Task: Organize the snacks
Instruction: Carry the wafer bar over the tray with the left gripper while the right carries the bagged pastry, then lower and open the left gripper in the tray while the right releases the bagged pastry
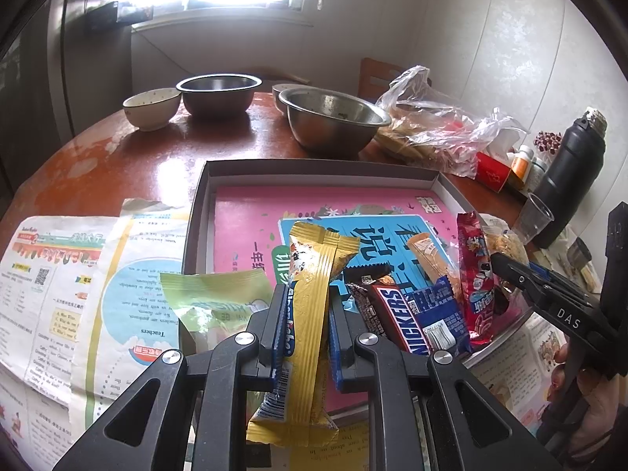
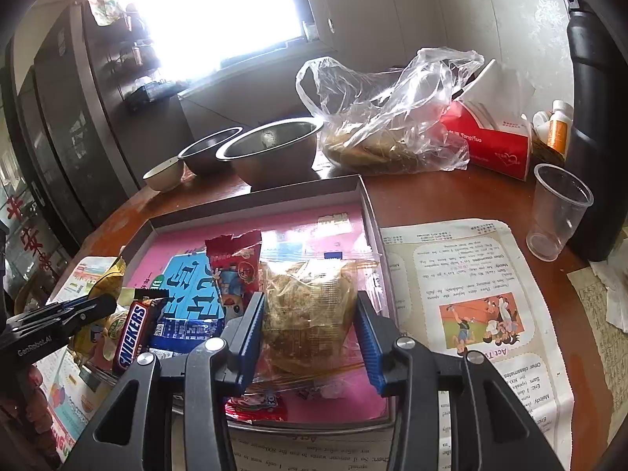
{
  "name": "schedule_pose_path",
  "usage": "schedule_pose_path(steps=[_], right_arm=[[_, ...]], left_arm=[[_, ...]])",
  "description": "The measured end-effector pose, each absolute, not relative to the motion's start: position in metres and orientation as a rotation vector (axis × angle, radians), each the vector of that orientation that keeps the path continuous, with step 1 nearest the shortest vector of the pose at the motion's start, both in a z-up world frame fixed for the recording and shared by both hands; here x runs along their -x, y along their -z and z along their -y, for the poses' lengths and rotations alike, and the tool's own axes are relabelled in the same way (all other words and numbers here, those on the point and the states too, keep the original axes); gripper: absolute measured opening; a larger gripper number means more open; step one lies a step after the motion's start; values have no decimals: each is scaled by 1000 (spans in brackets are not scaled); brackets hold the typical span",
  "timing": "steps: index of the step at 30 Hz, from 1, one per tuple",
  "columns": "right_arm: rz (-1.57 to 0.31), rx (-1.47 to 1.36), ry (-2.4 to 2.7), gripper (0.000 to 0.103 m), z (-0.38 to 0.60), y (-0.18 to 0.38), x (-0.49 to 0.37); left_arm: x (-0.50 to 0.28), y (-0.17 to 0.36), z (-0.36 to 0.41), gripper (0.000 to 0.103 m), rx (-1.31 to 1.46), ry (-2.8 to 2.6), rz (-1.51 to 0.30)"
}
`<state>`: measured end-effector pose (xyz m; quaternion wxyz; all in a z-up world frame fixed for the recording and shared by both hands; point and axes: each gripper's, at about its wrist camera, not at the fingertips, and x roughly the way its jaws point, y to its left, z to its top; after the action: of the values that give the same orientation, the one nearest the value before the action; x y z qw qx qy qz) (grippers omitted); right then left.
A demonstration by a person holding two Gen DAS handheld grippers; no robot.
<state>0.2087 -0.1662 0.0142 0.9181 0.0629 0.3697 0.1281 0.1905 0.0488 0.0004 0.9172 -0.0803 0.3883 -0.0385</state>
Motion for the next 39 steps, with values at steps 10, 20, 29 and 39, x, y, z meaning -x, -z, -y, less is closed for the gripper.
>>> schedule_pose_path(steps=[10,20,29,39], right_arm=[[-755,-127,-279,45,162,-14,-207],[-760,-134,-284,49,160,-14,-207],[-760,-151,-276,51,163,-15,-205],[-760,-150,-250,57,166,-14,-203]], left_arm=[[-190,2,-49,19,168,83,-802],[-190,2,-49,19,167,86,-800],[-189,2,-47,21,168,94,-793],[-190,1,-47,32,177,97,-785]])
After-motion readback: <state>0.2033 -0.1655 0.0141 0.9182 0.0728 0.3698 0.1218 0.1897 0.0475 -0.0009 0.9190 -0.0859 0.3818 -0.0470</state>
